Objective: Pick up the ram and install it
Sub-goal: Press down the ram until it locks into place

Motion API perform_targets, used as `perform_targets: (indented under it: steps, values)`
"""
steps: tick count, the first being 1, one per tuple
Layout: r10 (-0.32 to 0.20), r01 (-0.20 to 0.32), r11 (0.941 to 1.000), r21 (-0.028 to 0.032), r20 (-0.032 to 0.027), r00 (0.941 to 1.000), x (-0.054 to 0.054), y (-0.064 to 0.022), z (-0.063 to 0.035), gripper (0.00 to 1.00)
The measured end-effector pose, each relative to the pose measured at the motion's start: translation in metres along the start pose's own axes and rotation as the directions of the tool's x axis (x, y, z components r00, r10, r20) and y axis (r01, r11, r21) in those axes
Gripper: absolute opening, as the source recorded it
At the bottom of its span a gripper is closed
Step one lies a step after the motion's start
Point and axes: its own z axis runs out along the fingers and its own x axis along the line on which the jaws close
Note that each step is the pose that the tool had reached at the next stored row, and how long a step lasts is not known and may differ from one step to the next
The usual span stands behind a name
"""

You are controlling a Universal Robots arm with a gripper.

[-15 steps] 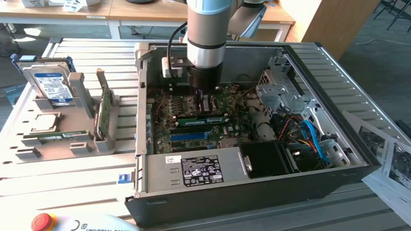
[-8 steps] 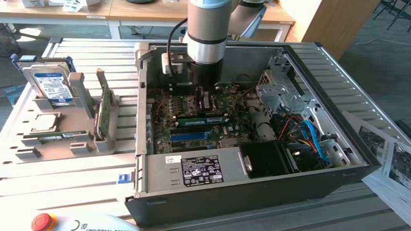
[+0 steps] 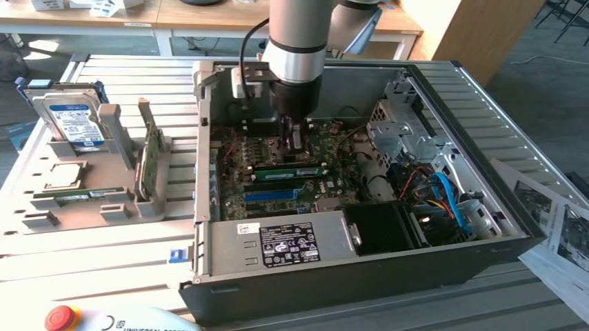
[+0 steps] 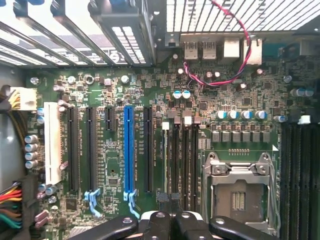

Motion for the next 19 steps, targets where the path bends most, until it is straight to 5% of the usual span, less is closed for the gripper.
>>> perform_targets:
  steps: [19]
  values:
    - [0.000, 0.000, 1.0000, 0.0000, -0.0005, 1.0000, 0.002, -0.0013, -0.0369, 0.11]
